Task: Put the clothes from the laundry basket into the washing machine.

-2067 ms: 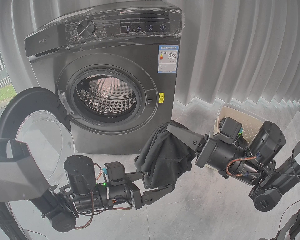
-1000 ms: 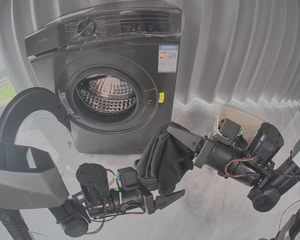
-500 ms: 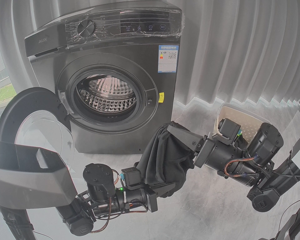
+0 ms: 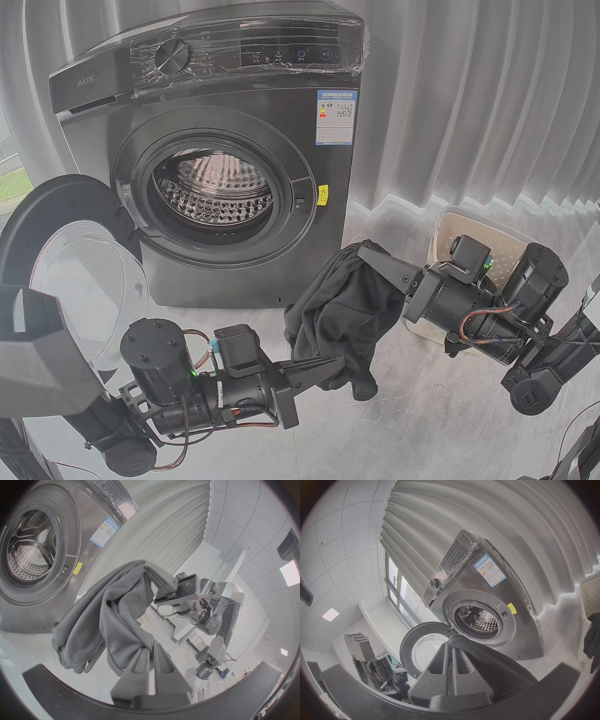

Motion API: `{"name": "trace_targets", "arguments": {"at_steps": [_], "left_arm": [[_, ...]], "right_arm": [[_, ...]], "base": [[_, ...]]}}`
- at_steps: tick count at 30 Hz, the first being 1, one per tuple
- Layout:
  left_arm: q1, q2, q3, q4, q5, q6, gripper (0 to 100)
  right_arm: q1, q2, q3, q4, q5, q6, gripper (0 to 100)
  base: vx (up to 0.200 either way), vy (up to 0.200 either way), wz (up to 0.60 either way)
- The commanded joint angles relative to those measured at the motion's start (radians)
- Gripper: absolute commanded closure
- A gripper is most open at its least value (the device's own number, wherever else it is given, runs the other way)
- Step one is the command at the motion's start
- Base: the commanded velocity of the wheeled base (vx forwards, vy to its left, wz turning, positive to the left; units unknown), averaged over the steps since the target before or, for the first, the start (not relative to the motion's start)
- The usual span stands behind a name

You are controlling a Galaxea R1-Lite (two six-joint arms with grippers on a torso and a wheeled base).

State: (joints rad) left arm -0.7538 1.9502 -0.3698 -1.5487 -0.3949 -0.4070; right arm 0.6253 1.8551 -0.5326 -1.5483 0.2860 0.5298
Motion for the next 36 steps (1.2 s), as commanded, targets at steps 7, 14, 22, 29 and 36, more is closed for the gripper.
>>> {"name": "trace_targets", "arguments": {"at_steps": [7, 14, 22, 29, 36], "left_arm": [[-0.048, -0.205, 0.103, -0.001, -0.002, 0.008, 100], [-0.053, -0.28, 0.101, -0.002, 0.002, 0.002, 100], [-0.05, -0.313, 0.078, -0.001, 0.004, -0.001, 100], [-0.004, -0.315, 0.029, -0.001, 0.019, -0.001, 100], [0.004, -0.313, -0.032, 0.001, 0.111, -0.006, 100]], "right_arm": [[-0.004, -0.001, 0.048, -0.001, 0.005, 0.003, 100], [0.016, -0.007, 0.105, -0.001, 0.013, -0.002, 100], [0.025, -0.005, 0.117, -0.001, 0.012, 0.001, 0], [-0.004, -0.01, 0.178, -0.001, 0.004, -0.054, 0], [-0.122, -0.031, 0.189, 0.001, 0.002, -0.243, 0]], "base": [[0.0, 0.0, 0.0], [0.0, 0.0, 0.0], [0.0, 0.0, 0.0], [0.0, 0.0, 0.0], [0.0, 0.0, 0.0]]}}
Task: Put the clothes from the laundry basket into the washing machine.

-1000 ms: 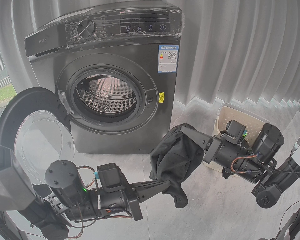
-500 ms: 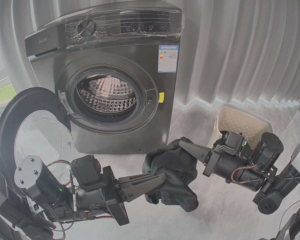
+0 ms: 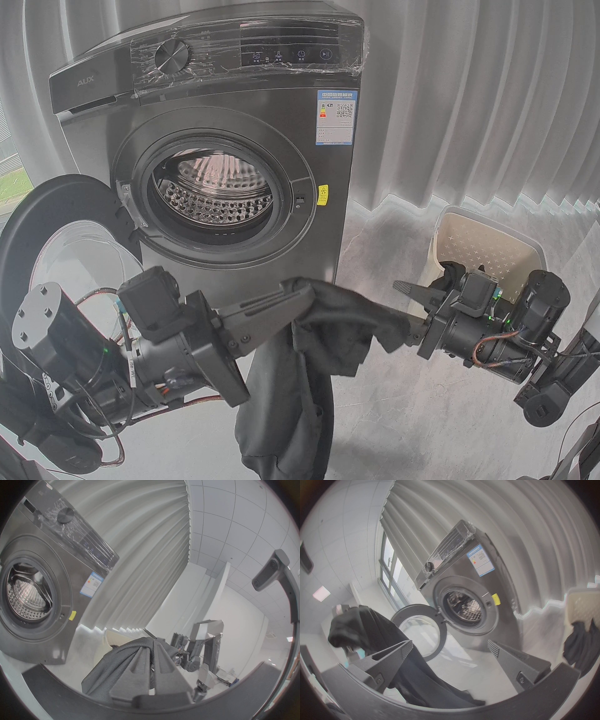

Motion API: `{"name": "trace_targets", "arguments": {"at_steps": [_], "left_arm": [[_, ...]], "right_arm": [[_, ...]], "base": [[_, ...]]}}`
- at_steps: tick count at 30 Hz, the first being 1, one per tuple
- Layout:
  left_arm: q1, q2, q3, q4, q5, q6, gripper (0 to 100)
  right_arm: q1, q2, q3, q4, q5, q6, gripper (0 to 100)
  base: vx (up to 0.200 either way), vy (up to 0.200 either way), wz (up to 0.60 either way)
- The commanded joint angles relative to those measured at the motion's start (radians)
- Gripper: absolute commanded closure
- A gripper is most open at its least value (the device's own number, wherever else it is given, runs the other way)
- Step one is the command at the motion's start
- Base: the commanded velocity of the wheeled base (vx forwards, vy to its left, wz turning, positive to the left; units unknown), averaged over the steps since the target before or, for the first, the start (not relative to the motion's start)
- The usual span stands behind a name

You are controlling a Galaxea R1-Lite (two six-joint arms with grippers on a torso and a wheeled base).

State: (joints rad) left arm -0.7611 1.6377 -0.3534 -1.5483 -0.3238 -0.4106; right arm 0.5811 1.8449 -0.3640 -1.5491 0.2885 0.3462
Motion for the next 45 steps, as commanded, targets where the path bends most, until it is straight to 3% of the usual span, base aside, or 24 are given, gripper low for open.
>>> {"name": "trace_targets", "arguments": {"at_steps": [1, 6, 13, 25, 27, 29, 32, 34, 45], "left_arm": [[0.008, 0.002, -0.059, 0.001, 0.052, 0.0, 100], [0.003, 0.014, -0.101, 0.001, 0.115, 0.001, 100], [-0.003, 0.024, -0.127, 0.002, 0.146, 0.001, 100], [-0.007, 0.093, -0.2, 0.001, 0.256, 0.007, 100], [-0.007, 0.091, -0.213, 0.001, 0.272, 0.021, 100], [-0.007, 0.091, -0.213, 0.001, 0.272, 0.021, 100], [-0.009, 0.082, -0.234, 0.001, 0.285, 0.059, 100], [-0.009, 0.082, -0.237, 0.001, 0.285, 0.069, 100], [-0.03, 0.045, -0.239, 0.002, 0.281, 0.07, 100]], "right_arm": [[-0.084, -0.029, 0.031, 0.001, 0.0, -0.065, 0], [-0.084, -0.032, 0.073, 0.001, 0.003, -0.081, 0], [-0.072, -0.024, 0.088, 0.001, 0.001, -0.093, 0], [-0.035, 0.02, 0.106, 0.001, 0.008, -0.09, 0], [-0.018, 0.027, 0.125, 0.0, 0.008, -0.092, 0], [-0.018, 0.027, 0.125, 0.0, 0.008, -0.092, 0], [0.04, 0.048, 0.151, 0.0, 0.006, -0.125, 0], [0.049, 0.076, 0.14, 0.0, 0.008, -0.13, 0], [0.103, 0.255, 0.014, 0.0, 0.008, -0.145, 0]], "base": [[0.0, 0.0, 0.0], [0.0, 0.0, 0.0], [0.0, 0.0, 0.0], [0.0, 0.0, 0.0], [0.0, 0.0, 0.0], [0.0, 0.0, 0.0], [0.0, 0.0, 0.0], [0.0, 0.0, 0.0], [0.0, 0.0, 0.0]]}}
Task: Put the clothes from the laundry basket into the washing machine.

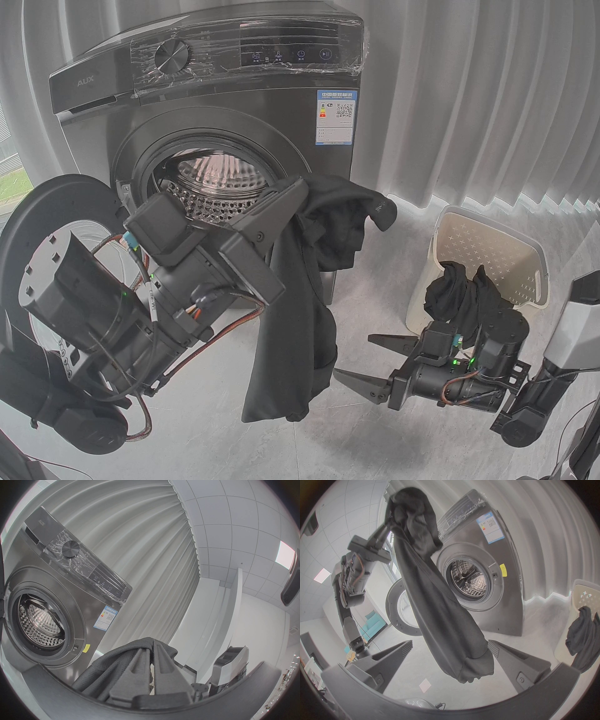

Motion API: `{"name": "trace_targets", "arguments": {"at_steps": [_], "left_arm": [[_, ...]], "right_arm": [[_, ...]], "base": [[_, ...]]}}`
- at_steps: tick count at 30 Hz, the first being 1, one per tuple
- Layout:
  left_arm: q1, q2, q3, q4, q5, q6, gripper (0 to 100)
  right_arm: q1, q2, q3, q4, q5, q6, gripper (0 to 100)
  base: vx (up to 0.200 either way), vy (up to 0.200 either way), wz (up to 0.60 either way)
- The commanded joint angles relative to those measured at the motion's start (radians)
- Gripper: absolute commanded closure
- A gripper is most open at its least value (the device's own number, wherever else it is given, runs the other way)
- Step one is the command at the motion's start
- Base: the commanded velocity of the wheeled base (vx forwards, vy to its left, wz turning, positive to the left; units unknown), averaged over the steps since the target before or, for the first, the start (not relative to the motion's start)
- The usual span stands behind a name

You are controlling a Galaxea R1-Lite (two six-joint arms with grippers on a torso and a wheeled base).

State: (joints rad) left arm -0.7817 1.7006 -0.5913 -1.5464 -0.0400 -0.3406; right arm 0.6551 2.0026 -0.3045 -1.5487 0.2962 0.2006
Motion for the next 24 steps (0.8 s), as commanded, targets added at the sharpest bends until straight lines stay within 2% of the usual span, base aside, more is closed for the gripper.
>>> {"name": "trace_targets", "arguments": {"at_steps": [1, 12, 19, 24], "left_arm": [[-0.01, -0.019, 0.001, 0.0, -0.003, 0.0, 100], [-0.013, -0.019, 0.001, 0.0, -0.006, 0.0, 100], [-0.014, -0.018, 0.002, 0.0, -0.008, -0.001, 100], [-0.022, -0.018, 0.001, 0.0, -0.006, -0.001, 100]], "right_arm": [[0.032, 0.11, -0.053, -0.001, 0.0, 0.0, 0], [0.026, 0.182, -0.211, -0.001, -0.005, -0.001, 0], [0.021, 0.191, -0.262, 0.001, -0.006, -0.004, 0], [-0.025, 0.231, -0.335, 0.001, -0.009, -0.007, 0]], "base": [[0.0, 0.0, 0.0], [0.0, 0.0, 0.0], [0.0, 0.0, 0.0], [0.0, 0.0, 0.0]]}}
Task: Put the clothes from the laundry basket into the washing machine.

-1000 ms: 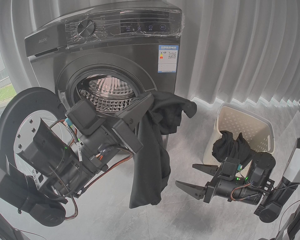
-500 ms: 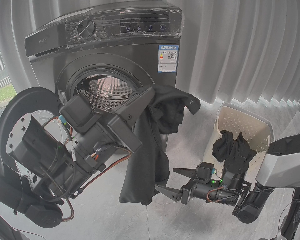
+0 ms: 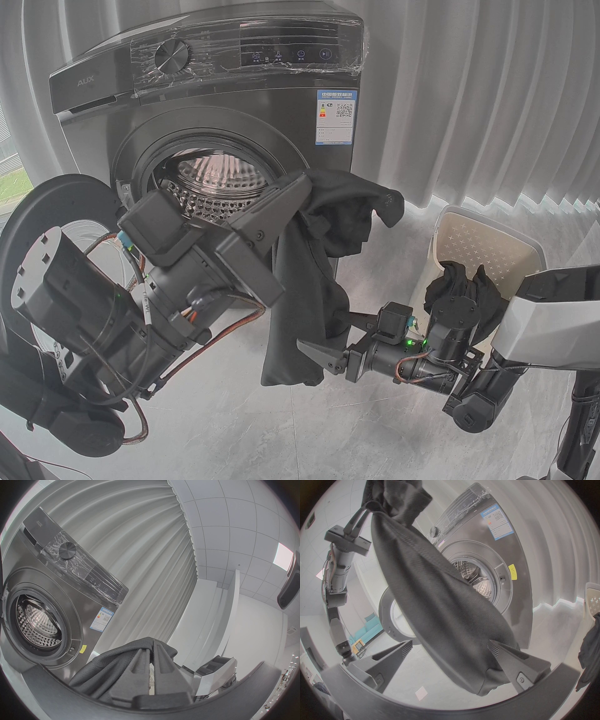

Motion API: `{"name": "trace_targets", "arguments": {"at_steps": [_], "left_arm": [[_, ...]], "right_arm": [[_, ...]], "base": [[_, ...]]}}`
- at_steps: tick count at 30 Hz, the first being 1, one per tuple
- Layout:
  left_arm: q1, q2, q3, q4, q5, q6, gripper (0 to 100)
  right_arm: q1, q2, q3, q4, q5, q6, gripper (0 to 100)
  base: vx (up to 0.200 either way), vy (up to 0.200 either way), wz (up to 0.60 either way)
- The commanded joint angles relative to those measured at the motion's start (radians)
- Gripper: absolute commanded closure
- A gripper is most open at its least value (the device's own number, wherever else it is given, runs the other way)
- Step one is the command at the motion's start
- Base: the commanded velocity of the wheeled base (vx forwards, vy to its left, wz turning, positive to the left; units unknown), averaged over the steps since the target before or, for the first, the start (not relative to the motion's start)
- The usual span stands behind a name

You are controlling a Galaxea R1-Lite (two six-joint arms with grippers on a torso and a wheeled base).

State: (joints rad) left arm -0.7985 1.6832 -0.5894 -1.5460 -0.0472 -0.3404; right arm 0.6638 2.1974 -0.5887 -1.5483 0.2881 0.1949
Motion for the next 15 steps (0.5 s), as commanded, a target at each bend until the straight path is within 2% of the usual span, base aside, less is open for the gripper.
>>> {"name": "trace_targets", "arguments": {"at_steps": [1, 6, 15], "left_arm": [[-0.005, 0.0, -0.001, -0.002, 0.001, -0.002, 100], [-0.005, 0.0, 0.0, -0.002, 0.001, -0.002, 100], [-0.007, 0.001, 0.003, -0.002, 0.0, -0.002, 100]], "right_arm": [[-0.035, 0.036, -0.051, 0.001, -0.001, -0.002, 0], [-0.086, 0.048, -0.06, -0.001, -0.001, -0.008, 0], [-0.09, 0.05, -0.045, -0.001, 0.008, -0.041, 0]], "base": [[0.0, 0.0, 0.0], [0.0, 0.0, 0.0], [0.0, 0.0, 0.0]]}}
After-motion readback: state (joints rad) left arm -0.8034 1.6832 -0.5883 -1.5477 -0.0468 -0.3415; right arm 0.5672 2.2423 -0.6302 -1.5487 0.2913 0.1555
